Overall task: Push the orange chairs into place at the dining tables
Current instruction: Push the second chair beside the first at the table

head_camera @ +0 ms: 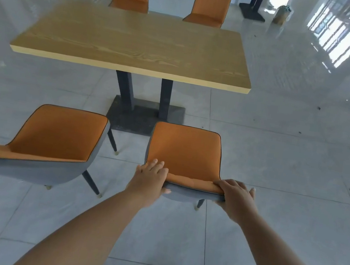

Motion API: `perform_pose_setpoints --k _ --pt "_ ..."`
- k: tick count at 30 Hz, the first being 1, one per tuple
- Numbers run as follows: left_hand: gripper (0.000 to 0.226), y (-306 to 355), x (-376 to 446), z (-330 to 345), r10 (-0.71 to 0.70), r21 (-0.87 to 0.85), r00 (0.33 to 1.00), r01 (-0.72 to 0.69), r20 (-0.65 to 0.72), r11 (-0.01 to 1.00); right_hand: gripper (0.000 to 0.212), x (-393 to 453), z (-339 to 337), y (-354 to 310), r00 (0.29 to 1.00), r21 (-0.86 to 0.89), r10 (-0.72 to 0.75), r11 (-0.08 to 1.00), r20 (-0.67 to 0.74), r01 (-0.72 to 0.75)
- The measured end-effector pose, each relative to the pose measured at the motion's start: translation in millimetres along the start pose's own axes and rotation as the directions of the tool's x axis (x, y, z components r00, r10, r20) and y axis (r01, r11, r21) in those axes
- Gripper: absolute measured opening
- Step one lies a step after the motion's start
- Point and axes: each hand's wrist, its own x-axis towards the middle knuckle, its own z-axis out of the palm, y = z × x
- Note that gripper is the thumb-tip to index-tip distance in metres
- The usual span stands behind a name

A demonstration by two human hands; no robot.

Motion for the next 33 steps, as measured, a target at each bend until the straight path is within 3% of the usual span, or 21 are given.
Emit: perform_pose_setpoints --k 33 --pt "0.058 7 -10 0 -0.002 0.021 0.999 0.001 0.047 1.000 0.044 -8 0 6 0.998 0.032 -0.036 0.999 0.056 0.034"
